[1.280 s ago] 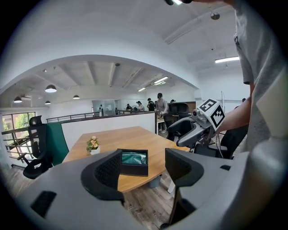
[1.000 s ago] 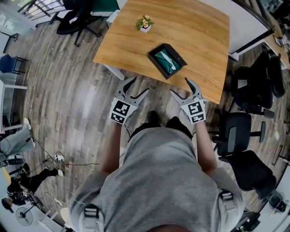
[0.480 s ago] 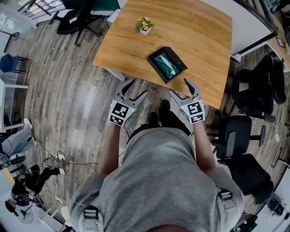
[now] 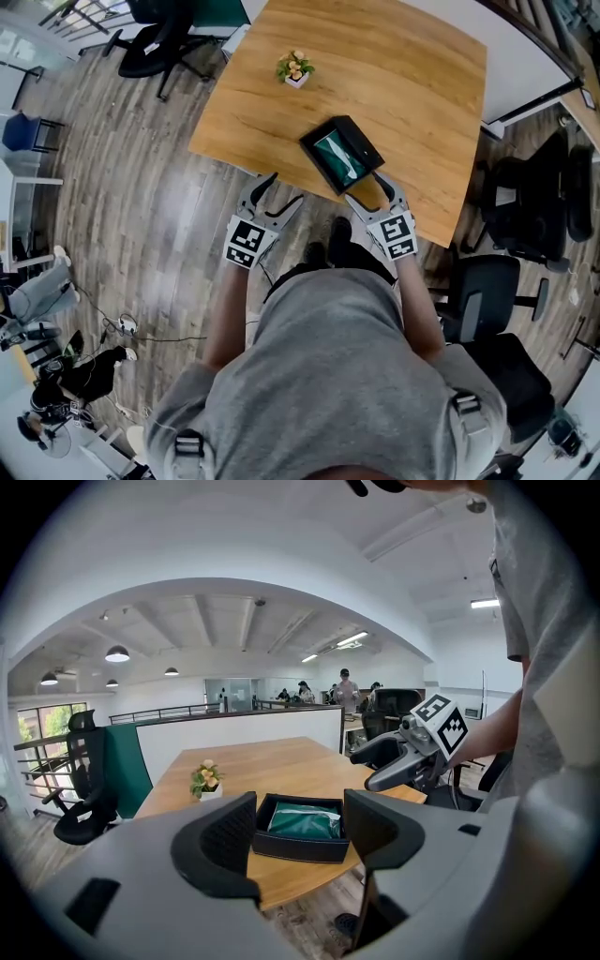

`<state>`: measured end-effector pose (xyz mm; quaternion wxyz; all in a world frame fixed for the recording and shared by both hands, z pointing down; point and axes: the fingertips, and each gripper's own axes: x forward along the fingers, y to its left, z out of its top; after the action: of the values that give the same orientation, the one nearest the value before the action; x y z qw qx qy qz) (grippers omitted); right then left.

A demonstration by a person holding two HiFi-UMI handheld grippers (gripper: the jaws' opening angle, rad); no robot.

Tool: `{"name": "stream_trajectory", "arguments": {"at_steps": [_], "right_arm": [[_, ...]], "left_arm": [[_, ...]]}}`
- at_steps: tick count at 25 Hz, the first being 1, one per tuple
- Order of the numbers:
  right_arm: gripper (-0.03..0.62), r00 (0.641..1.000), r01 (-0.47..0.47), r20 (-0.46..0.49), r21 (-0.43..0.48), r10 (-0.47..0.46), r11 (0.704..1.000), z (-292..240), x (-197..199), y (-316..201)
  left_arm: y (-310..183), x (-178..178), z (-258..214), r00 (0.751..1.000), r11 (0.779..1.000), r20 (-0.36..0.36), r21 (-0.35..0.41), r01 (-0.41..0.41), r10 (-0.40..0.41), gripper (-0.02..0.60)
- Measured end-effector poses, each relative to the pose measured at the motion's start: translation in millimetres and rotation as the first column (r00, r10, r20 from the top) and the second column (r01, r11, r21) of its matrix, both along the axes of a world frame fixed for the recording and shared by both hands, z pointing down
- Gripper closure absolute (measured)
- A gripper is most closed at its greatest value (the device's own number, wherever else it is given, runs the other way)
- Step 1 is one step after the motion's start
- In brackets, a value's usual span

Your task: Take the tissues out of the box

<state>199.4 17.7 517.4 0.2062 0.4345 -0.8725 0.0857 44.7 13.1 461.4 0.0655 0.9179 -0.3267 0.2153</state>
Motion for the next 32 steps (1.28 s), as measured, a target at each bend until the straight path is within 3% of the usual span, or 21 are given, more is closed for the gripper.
{"name": "stream_trajectory", "arguments": {"at_steps": [9, 20, 32], "right_arm": [[0.286, 0.998, 0.054, 0.014, -0.040, -0.053, 0.998, 20, 18, -40], [0.291, 0.987, 0.160, 0.014, -0.100, -0.159, 0.982, 44, 14, -51], [0.293, 0.988, 0.145, -0.017, -0.184, -0.151, 0.972, 70, -7, -72]], "left_arm": [[-33, 24, 8, 1.000, 1.000, 0.007, -0.006, 0.018, -0.018, 0.279], [-38, 44, 22, 0.999, 0.999, 0.023, -0.028, 0.043, -0.043, 0.279], [-78, 36, 37, 1.000, 0.998, 0.007, -0.057, -0.020, 0.020, 0.279]]}}
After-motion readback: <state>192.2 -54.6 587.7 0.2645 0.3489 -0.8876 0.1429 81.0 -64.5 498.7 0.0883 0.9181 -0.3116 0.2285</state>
